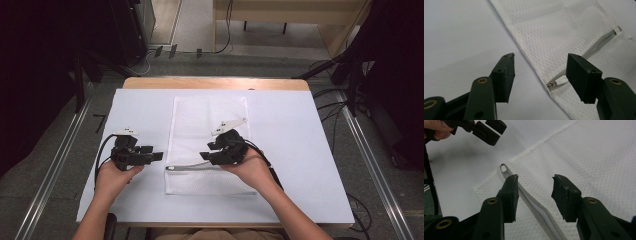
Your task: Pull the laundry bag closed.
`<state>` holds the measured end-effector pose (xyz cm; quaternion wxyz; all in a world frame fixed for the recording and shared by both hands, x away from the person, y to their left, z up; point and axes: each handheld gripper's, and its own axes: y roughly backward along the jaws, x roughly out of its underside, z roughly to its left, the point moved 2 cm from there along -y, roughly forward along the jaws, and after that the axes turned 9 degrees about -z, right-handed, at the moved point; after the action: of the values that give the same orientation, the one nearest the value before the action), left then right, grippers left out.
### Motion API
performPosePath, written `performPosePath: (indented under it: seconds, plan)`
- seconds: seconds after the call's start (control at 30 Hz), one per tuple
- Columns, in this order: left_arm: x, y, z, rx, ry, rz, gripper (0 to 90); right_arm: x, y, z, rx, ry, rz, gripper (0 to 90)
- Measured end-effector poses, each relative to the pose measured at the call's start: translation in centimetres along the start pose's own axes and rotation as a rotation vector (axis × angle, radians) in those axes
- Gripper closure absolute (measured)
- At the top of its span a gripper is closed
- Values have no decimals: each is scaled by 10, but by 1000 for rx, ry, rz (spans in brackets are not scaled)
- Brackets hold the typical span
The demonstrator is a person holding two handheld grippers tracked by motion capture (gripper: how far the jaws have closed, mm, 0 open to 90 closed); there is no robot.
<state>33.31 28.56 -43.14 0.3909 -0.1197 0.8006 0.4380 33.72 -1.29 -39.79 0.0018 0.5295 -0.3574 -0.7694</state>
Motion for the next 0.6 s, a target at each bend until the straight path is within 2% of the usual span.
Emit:
performPosePath:
  seconds: [0.33, 0.6]
  plan:
    - [0, 3, 6, -3, 19, -9, 405, -5, -29, 22, -54, 31, 13, 576]
    - [0, 2, 7, 5, 25, -11, 404, -1, -46, 30, -61, 41, 35, 594]
